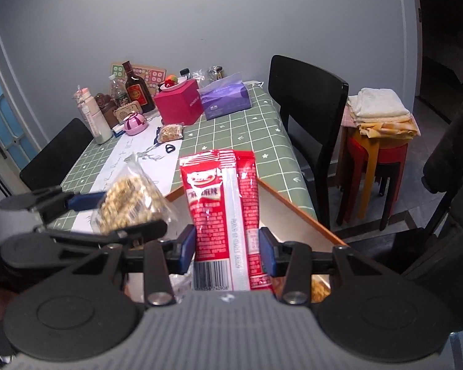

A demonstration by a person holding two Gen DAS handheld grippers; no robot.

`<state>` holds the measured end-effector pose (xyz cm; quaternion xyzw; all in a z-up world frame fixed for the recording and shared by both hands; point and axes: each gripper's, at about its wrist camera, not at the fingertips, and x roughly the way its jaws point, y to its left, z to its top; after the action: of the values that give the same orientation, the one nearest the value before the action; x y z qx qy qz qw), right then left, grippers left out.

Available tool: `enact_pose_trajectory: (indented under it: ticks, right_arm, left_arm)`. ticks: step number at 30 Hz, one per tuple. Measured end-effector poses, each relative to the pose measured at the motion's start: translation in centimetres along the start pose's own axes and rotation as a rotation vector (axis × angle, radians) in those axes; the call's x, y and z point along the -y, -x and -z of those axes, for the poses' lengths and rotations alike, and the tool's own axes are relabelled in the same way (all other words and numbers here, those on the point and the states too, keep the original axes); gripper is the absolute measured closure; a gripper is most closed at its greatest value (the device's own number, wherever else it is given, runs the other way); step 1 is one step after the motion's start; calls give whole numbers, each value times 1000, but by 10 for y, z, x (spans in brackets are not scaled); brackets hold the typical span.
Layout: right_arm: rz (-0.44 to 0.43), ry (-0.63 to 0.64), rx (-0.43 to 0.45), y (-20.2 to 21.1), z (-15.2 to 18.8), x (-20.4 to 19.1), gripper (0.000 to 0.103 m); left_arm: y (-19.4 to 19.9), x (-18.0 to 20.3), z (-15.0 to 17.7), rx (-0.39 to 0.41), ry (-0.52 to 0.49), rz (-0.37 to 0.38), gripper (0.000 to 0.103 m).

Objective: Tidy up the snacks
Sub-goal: 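Carry both packs over the orange box and open both tools to drop them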

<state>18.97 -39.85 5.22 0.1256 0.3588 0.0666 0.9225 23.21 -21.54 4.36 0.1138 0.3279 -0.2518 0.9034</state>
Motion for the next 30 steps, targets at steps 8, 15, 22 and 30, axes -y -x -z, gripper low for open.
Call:
enact_pose_trajectory:
  ticks: [8, 15, 22, 30]
  right_arm:
    - [16, 43, -53, -49, -30, -3, 61]
    - [28, 79, -90, -88, -31, -11, 61]
    - [32, 102, -123, -115, -20, -13, 60]
    - [44, 117, -162, -139, -2, -8, 60]
  left_arm:
    - [-31, 6, 6, -62, -71, -39, 10]
    - [-49, 2, 7, -96, -76, -69, 10]
    - [-64, -2, 17, -144, -90, -82, 10]
    - [-73, 0, 28, -179, -113, -89, 10]
